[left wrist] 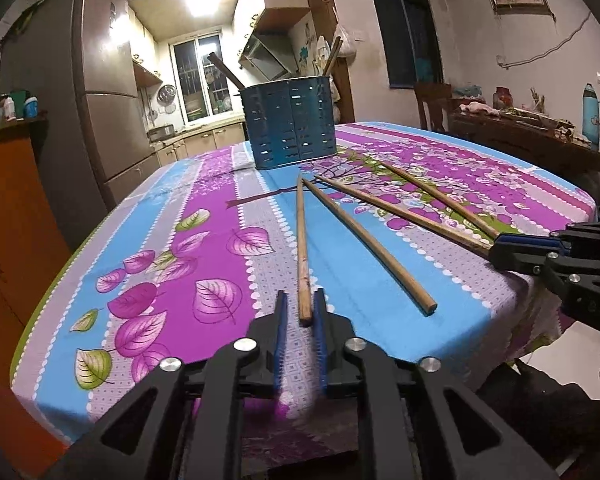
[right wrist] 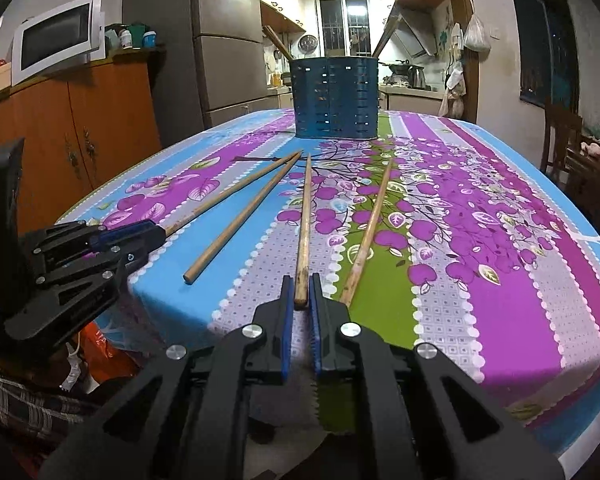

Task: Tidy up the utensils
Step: 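Close the left tool on a chopstick while the right tool grasps another, then lift both held chopsticks and carry them above the blue holder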

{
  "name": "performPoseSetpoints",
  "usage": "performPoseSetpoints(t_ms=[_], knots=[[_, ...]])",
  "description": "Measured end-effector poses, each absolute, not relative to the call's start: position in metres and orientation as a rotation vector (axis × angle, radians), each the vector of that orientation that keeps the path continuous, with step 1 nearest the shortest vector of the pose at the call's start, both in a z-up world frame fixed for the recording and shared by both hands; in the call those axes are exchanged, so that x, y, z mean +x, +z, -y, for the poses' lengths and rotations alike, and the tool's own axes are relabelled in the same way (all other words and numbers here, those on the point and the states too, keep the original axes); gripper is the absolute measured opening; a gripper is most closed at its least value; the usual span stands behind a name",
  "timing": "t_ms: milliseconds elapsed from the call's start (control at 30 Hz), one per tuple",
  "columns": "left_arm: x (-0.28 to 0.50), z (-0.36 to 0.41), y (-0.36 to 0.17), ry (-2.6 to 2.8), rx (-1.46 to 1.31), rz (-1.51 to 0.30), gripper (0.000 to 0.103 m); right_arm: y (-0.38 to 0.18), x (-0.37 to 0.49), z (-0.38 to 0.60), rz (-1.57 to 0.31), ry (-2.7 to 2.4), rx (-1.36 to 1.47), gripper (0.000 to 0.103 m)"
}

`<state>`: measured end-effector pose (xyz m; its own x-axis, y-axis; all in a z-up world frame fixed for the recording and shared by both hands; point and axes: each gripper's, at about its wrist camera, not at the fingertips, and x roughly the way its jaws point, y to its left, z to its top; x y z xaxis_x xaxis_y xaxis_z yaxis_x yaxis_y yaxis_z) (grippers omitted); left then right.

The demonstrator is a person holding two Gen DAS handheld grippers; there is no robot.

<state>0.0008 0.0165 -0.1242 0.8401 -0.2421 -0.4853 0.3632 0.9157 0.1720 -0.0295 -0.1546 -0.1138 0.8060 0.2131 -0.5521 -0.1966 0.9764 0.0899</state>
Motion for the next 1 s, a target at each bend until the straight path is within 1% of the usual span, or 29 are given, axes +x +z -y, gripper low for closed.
performPoseSetpoints(t_ms=[267,433,567,733,767,800,867,1000], knots=[[-0.003,-0.016,-0.127,-0.312,0.289,-0.452,0.021,-0.114,-0.029,0.156,-0.597,0.221,0.022,0.009],[-0.002,-0.02,-0.128,-0.322,0.249,-0.453,0.021,-0.114,-0.031,0.152,-0.59,0.209,-0.012,0.01],[0.0,-0.025,-0.128,-0.367,0.22,-0.451,0.016,-0.115,-0.031,0.154,-0.588,0.212,0.007,0.01],[0.003,-0.03,-0.128,-0.402,0.185,-0.455,0.015,-0.115,-0.032,0.156,-0.585,0.215,0.027,0.01],[0.003,-0.03,-0.128,-0.407,0.181,-0.458,0.014,-0.115,-0.032,0.156,-0.584,0.213,0.026,0.009],[0.004,-0.031,-0.128,-0.408,0.177,-0.461,0.008,-0.115,-0.031,0.156,-0.585,0.216,0.029,0.007],[0.005,-0.029,-0.127,-0.402,0.183,-0.465,0.008,-0.114,-0.029,0.159,-0.588,0.225,0.045,0.006],[0.006,-0.025,-0.121,-0.389,0.206,-0.469,0.008,-0.112,-0.025,0.162,-0.591,0.225,0.059,0.005]])
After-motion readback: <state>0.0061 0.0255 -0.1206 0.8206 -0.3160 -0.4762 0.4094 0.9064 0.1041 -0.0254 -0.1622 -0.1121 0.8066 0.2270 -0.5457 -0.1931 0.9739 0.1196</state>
